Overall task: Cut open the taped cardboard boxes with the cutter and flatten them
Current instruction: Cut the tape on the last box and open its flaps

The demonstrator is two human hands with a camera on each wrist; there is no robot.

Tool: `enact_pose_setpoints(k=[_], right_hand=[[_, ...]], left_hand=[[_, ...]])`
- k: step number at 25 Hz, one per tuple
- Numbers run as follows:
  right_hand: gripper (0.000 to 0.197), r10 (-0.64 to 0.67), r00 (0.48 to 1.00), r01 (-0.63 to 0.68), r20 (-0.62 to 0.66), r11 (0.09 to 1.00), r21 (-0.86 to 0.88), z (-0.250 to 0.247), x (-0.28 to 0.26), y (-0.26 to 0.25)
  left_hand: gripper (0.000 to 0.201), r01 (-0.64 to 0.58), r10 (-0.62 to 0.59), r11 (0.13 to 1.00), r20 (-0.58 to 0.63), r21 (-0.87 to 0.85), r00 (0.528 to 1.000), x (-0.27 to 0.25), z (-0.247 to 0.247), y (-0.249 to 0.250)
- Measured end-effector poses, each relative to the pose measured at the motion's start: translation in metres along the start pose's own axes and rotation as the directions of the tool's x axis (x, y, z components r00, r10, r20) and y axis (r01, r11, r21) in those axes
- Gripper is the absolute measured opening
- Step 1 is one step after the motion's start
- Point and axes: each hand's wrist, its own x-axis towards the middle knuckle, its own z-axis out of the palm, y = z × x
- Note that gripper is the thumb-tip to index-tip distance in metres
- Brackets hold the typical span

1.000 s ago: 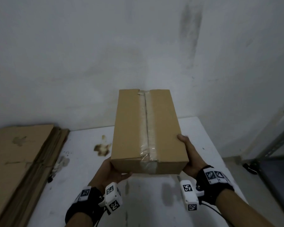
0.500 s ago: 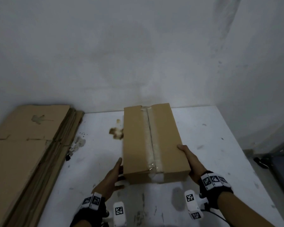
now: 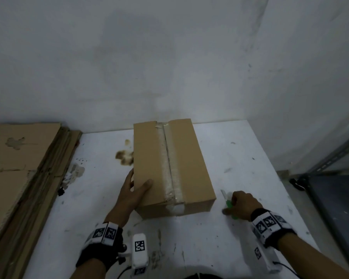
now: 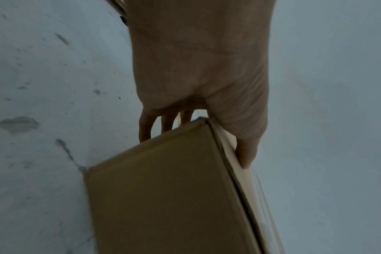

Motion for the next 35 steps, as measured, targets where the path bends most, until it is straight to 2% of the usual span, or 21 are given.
enact_pose_setpoints(k=[3, 6, 9, 11, 13, 16, 18, 20, 21, 23, 26, 28, 31, 33, 35], right_hand=[[0.032, -0.013, 0.999, 0.016, -0.046, 0.998, 0.056, 0.008, 0.003, -0.002], [0.025, 0.005, 0.999, -0.001, -0.035, 0.992, 0.126, 0.004, 0.003, -0.007], [0.041, -0.005, 0.998, 0.024, -0.070, 0.961, 0.275, -0.015, 0.005, -0.017], [0.036, -0.019, 0.988, 0.089, -0.156, 0.887, 0.453, -0.040, 0.001, -0.034], [0.026, -0.026, 0.964, 0.172, -0.266, 0.820, 0.546, -0.069, -0.004, -0.060], [0.023, -0.124, 0.918, 0.305, -0.376, 0.826, 0.473, -0.105, -0.006, -0.110], [0.024, -0.206, 0.908, 0.371, -0.365, 0.802, 0.469, -0.117, -0.003, -0.145], [0.026, -0.270, 0.910, 0.403, -0.314, 0.756, 0.517, -0.122, 0.000, -0.178], [0.021, -0.311, 0.897, 0.436, -0.313, 0.738, 0.515, -0.123, 0.003, -0.194], [0.009, -0.386, 0.854, 0.511, -0.349, 0.753, 0.416, -0.122, 0.012, -0.219], [0.023, -0.441, 0.821, 0.534, -0.364, 0.818, 0.214, -0.115, 0.026, -0.249], [0.022, -0.443, 0.806, 0.513, -0.392, 0.854, 0.091, -0.108, 0.035, -0.261], [0.014, -0.425, 0.818, 0.473, -0.387, 0.880, 0.034, -0.094, 0.045, -0.263], [0.004, -0.433, 0.830, 0.463, -0.352, 0.887, 0.001, -0.088, 0.047, -0.262], [0.009, -0.453, 0.824, 0.477, -0.341, 0.879, -0.014, -0.087, 0.046, -0.264]], left_hand=[[0.076, 0.083, -0.082, 0.996, 0.037, -0.036, 0.996, -0.010, -0.002, 0.001], [0.070, 0.092, -0.094, 0.995, 0.075, 0.027, 0.993, -0.009, -0.009, -0.002], [0.056, 0.056, -0.058, 0.992, 0.009, 0.115, 0.998, 0.002, -0.015, 0.005], [0.059, 0.000, 0.004, 0.988, -0.027, 0.154, 1.000, 0.015, -0.017, 0.014], [0.058, -0.114, 0.133, 0.970, -0.078, 0.215, 0.988, 0.030, -0.018, 0.026], [0.054, -0.293, 0.345, 0.874, -0.070, 0.387, 0.936, 0.056, -0.017, 0.049], [0.057, -0.343, 0.389, 0.802, 0.007, 0.489, 0.921, 0.073, -0.014, 0.066], [0.062, -0.362, 0.368, 0.723, 0.115, 0.589, 0.923, 0.091, -0.012, 0.079], [0.065, -0.368, 0.343, 0.665, 0.172, 0.650, 0.923, 0.099, -0.011, 0.086], [0.070, -0.383, 0.275, 0.535, 0.274, 0.753, 0.922, 0.113, -0.008, 0.095], [0.073, -0.380, 0.134, 0.398, 0.357, 0.835, 0.924, 0.126, -0.002, 0.104], [0.075, -0.367, 0.057, 0.366, 0.373, 0.855, 0.926, 0.133, 0.001, 0.106], [0.076, -0.371, 0.002, 0.335, 0.393, 0.866, 0.919, 0.138, -0.001, 0.105], [0.076, -0.385, -0.005, 0.342, 0.411, 0.857, 0.911, 0.140, -0.002, 0.104], [0.076, -0.391, -0.009, 0.361, 0.422, 0.847, 0.907, 0.139, -0.004, 0.102]])
